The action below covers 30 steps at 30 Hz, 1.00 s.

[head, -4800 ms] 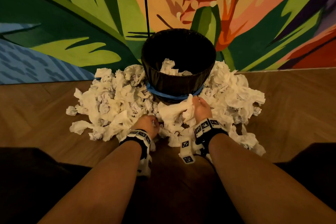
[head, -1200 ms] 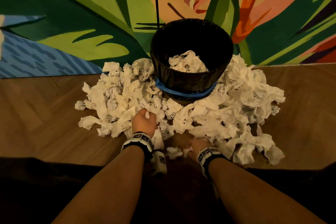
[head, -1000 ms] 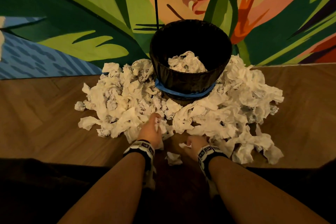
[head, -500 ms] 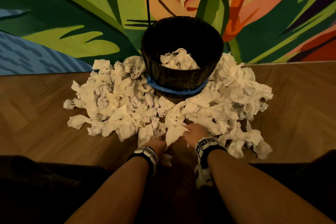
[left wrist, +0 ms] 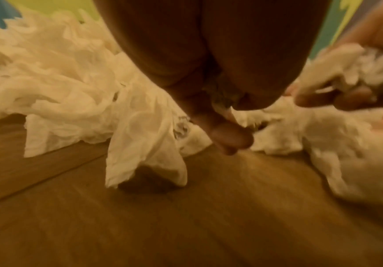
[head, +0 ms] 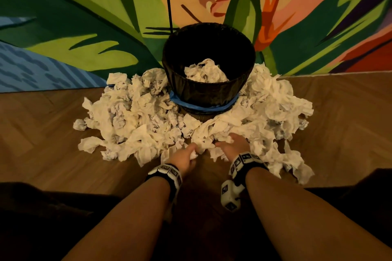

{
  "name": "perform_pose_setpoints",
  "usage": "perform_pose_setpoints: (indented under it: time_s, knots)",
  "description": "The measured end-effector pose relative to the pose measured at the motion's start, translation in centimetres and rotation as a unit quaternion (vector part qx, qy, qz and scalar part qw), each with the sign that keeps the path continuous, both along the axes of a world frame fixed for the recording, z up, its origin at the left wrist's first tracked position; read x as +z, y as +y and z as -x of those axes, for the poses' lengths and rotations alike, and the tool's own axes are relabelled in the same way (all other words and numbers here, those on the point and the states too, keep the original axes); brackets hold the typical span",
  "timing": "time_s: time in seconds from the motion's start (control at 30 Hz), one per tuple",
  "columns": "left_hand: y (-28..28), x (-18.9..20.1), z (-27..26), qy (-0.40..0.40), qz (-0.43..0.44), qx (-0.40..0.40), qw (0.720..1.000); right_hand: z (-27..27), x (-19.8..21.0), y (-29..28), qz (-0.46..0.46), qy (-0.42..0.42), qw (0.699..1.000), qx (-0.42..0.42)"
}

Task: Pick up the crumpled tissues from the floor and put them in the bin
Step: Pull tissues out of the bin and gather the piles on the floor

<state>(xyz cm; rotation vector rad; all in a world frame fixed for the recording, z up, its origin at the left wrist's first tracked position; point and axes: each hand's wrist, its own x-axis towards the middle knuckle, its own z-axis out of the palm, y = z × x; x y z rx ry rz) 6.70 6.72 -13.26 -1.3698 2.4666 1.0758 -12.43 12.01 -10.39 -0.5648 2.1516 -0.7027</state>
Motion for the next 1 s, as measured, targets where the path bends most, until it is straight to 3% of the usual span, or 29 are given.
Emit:
perform_pose_setpoints:
  time_s: [0.13,0.2,0.33,0.37,0.43,0.53,0.67,0.77,1.0]
  knots:
    - [-2.2,3.3,-0.4,0.130,0.083,0.168,0.974,1.1,1.2,-0.5,0.089,0.011,0.993,-0.073]
    - [-3.9,5.2,-0.6,0.189,0.120,0.292,0.930,1.8,2.4,-0.9,0.139,-0.025,0.983,-0.121]
    - [-7.6,10.5,-0.7,0.305,0.225,0.481,0.791,4.6,6.2,-2.0,0.161,-0.013,0.963,-0.218]
    - [-8.6,12.2,-0.4,0.325,0.244,0.493,0.769,5.7,7.4,-2.5,0.165,0.009,0.959,-0.229]
    - [-10.4,15.7,0.5,0.355,0.264,0.481,0.757,7.8,10.2,-3.5,0.190,0.048,0.950,-0.244]
    - [-12.3,20.6,2.2,0.410,0.252,0.412,0.774,10.3,14.7,-5.5,0.236,0.069,0.944,-0.219]
    - [-13.4,24.5,4.2,0.340,0.259,0.233,0.874,10.9,20.7,-9.0,0.253,0.112,0.957,-0.087]
    - [-13.8,24.9,4.7,0.283,0.262,0.110,0.916,8.8,22.8,-10.9,0.303,0.156,0.940,0.009]
    - [-14.0,23.5,4.6,0.170,0.202,0.094,0.960,3.0,20.1,-11.6,0.334,0.227,0.906,0.125]
